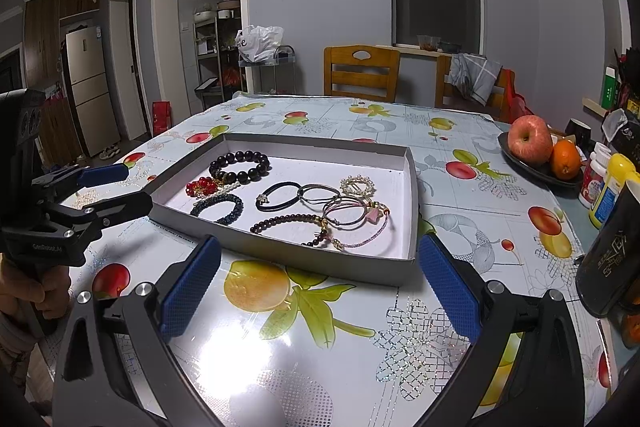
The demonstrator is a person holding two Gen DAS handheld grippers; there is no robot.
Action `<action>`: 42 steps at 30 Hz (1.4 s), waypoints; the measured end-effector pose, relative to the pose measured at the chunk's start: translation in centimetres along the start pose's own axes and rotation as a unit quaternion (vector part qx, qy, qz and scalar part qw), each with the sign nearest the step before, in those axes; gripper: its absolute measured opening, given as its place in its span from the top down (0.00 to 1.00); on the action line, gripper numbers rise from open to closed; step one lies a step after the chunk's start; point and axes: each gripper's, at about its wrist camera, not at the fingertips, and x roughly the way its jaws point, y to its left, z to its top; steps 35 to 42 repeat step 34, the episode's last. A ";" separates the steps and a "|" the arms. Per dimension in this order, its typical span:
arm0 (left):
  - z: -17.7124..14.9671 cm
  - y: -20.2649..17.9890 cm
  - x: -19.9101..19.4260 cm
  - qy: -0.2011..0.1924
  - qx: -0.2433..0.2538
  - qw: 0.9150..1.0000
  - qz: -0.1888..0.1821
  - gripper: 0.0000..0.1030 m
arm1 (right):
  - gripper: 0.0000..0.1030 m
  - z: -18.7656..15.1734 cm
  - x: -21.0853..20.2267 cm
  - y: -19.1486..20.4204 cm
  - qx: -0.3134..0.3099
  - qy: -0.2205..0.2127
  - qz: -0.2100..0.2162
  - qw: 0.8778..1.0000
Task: Organize jewelry
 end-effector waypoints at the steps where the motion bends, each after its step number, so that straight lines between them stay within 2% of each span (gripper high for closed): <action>1: 0.0 0.0 0.0 0.000 0.000 1.000 0.000 0.05 | 0.05 0.0 0.0 0.0 0.000 0.000 0.000 1.000; 42: 0.0 0.2 0.1 0.003 0.001 1.000 0.002 0.05 | 0.05 -0.1 0.0 0.1 0.000 0.000 0.000 1.000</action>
